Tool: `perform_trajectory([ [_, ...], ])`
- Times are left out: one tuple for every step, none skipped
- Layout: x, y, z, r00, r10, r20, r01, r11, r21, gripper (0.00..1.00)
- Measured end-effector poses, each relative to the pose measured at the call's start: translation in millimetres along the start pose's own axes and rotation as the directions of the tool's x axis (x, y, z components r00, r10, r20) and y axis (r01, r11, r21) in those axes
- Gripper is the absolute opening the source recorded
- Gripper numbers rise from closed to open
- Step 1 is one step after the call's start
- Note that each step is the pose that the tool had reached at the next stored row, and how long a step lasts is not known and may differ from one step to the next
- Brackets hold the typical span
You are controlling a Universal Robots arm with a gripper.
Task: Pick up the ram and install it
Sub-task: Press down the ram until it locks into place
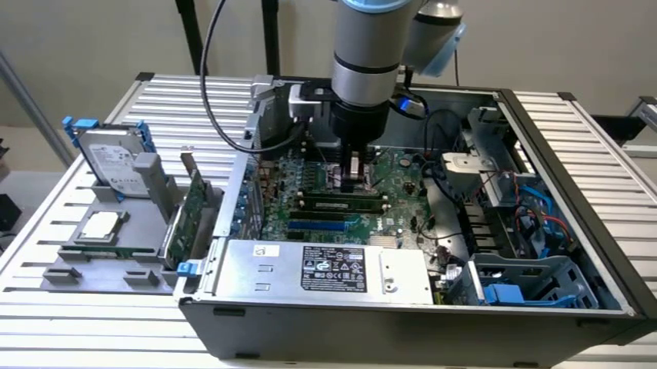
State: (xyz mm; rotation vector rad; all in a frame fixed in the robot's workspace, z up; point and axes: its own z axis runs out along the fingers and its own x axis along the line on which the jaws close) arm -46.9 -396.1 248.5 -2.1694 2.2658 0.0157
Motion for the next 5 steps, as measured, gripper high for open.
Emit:
perform_trajectory([
  [0.0,0.0,0.0,1.0,0.0,0.0,0.0,1.0,0.0,0.0],
  [0.0,0.0,-0.1,1.0,0.0,-0.0002,0.0,1.0,-0.0001,0.0],
  [0.0,0.0,-0.1,1.0,0.0,-0.0001,0.0,1.0,-0.0001,0.0],
  [0.0,0.0,-0.1,1.0,0.0,-0.0002,0.0,1.0,-0.0001,0.0],
  [0.0,0.0,-0.1,1.0,0.0,-0.0002,0.0,1.0,-0.0001,0.0],
])
